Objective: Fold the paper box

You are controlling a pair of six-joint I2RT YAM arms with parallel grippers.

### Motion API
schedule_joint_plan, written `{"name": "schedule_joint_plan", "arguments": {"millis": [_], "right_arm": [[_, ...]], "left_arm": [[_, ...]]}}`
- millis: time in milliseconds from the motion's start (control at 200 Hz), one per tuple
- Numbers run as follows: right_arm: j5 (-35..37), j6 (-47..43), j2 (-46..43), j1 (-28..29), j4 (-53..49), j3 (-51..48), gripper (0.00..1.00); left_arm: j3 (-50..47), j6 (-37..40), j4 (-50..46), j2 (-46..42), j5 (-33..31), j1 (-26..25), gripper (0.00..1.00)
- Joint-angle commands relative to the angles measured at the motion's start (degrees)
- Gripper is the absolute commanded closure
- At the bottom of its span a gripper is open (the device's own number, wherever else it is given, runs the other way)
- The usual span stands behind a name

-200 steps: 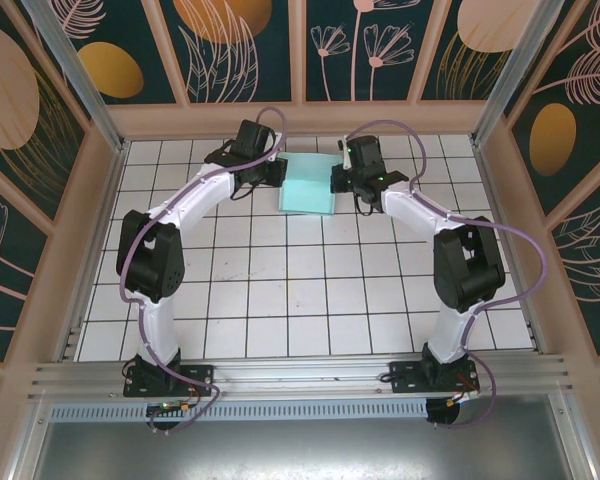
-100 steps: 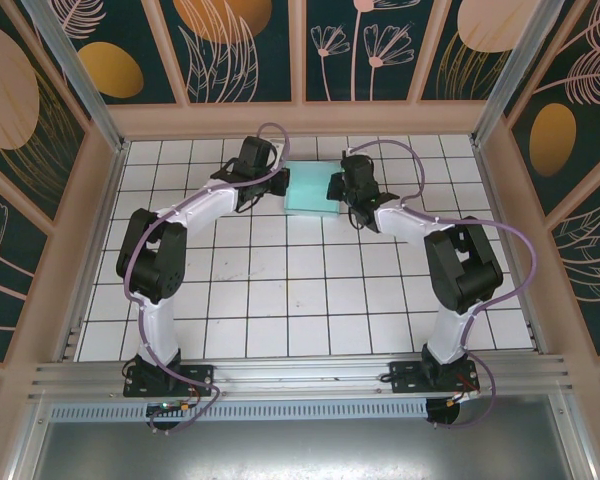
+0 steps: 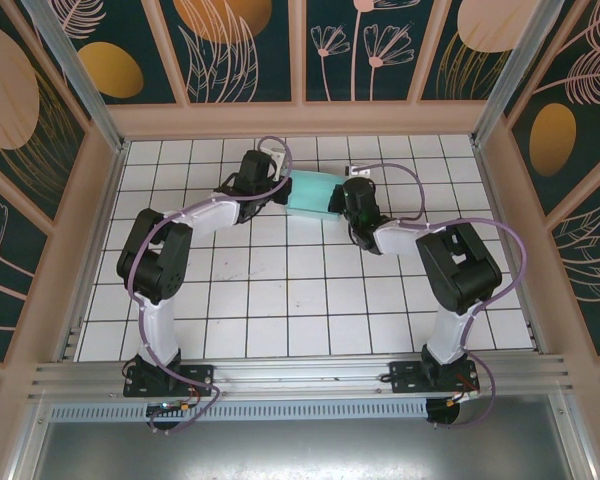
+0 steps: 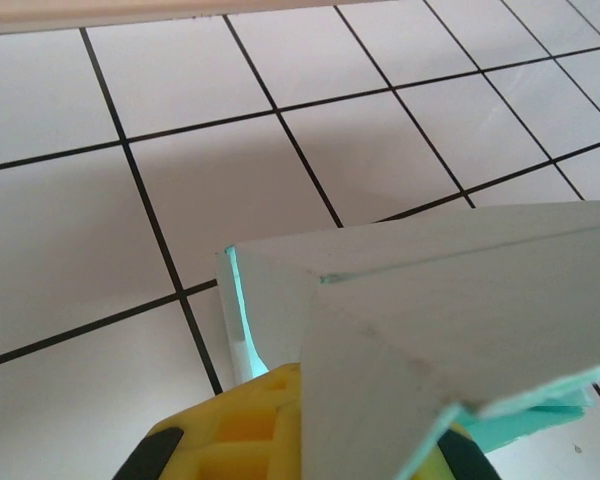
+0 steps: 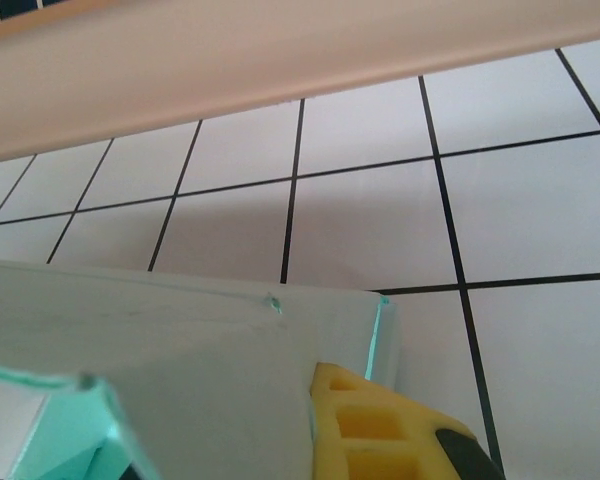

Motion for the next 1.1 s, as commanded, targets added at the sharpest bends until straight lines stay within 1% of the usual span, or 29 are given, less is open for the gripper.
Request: {"name": "schedule_joint_plan", "arguments": {"millis": [0,150,285,310,370,545,645,805,930,1095], "right_arm": [[0.8,-0.4,0.0,1.2,11.7,-2.4,1.0],[2.2,-2.0,0.7,1.5,18.0,-6.1,1.0],[2.9,-3.5,2.0,1.5,22.5,-8.3,1.0],[3.0,-3.6,2.3,2.6,23.2,-8.6,1.0],[3.4,-4.0,3.0,2.9,25.2,-9.5,1.0],[4.0,-5.4,3.6,3.7,30.4,-11.5,1.0],[4.0,-5.4,3.7,3.6,30.5,-11.5,1.0],[4.5,-3.3,3.3,4.0,30.7,-12.4,1.0],[5.4,-2.9,3.2,5.0,32.7,-13.7,1.0],[6.7,-3.4,2.8,6.5,34.9,-15.3,1.0]], "left_arm": [[-2.9,1.6,5.3,-1.9,1.1,-0.6,1.0],[-7.9,2.6,11.9,-2.8,0.5,-0.6,1.0],[-9.5,2.5,14.4,-2.3,-0.1,-0.8,1.0],[-9.7,2.4,14.7,-2.2,-0.4,-0.9,1.0],[-10.4,2.5,16.1,-2.0,-0.8,-1.0,1.0],[-14.2,2.0,22.2,-2.0,-4.3,-1.6,1.0],[-16.7,2.0,25.8,-1.6,-5.7,-1.7,1.0],[-19.3,1.9,28.9,-1.3,-6.7,-1.6,1.0],[-20.4,1.3,30.8,-2.3,-7.5,-1.9,1.0],[-25.4,0.4,34.2,-4.2,-8.6,-2.5,1.0]]}}
